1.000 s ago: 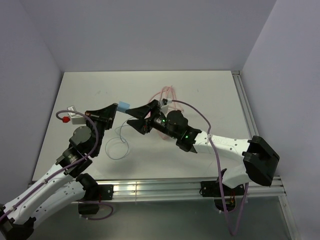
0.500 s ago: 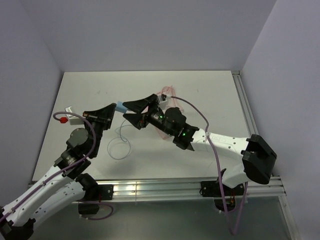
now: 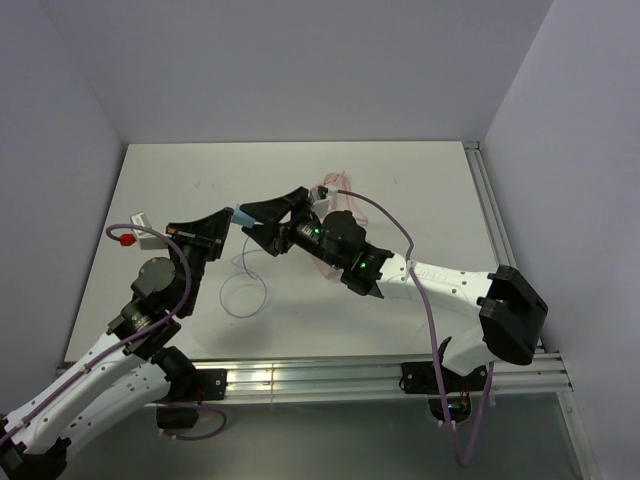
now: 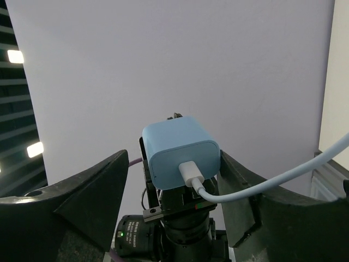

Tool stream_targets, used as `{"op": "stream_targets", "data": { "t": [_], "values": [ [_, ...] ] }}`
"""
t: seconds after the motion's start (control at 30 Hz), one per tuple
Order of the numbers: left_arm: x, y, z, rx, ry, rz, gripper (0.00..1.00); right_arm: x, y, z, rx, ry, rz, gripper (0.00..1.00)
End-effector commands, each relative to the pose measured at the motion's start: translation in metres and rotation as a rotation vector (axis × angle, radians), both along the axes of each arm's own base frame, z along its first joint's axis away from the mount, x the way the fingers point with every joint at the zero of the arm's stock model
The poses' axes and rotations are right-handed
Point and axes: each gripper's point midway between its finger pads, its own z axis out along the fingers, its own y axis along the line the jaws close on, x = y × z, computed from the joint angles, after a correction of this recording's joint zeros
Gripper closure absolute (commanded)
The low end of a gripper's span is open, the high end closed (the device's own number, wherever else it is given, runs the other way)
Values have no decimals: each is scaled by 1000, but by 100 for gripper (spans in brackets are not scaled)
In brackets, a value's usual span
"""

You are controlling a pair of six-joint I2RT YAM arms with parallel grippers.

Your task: Insert the plug

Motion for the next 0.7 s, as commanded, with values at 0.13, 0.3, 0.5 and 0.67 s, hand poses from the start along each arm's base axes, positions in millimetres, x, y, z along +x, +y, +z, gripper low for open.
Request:
{"op": "stream_targets", "data": {
  "t": [0.13, 0.3, 0.5, 0.67],
  "values": [
    [-4, -6, 5, -2, -26, -37, 100, 2, -3, 27, 31, -61, -31, 30],
    [-1, -9, -1, 22, -1, -42, 100, 3, -4, 28, 10, -100, -31, 43],
    [-3, -3, -13, 25, 25, -20, 100, 6, -19, 35, -29, -193, -100, 57],
    [-7, 6, -17, 26, 43, -1, 96, 8, -30, 43, -133, -296, -155, 80]
  ]
}}
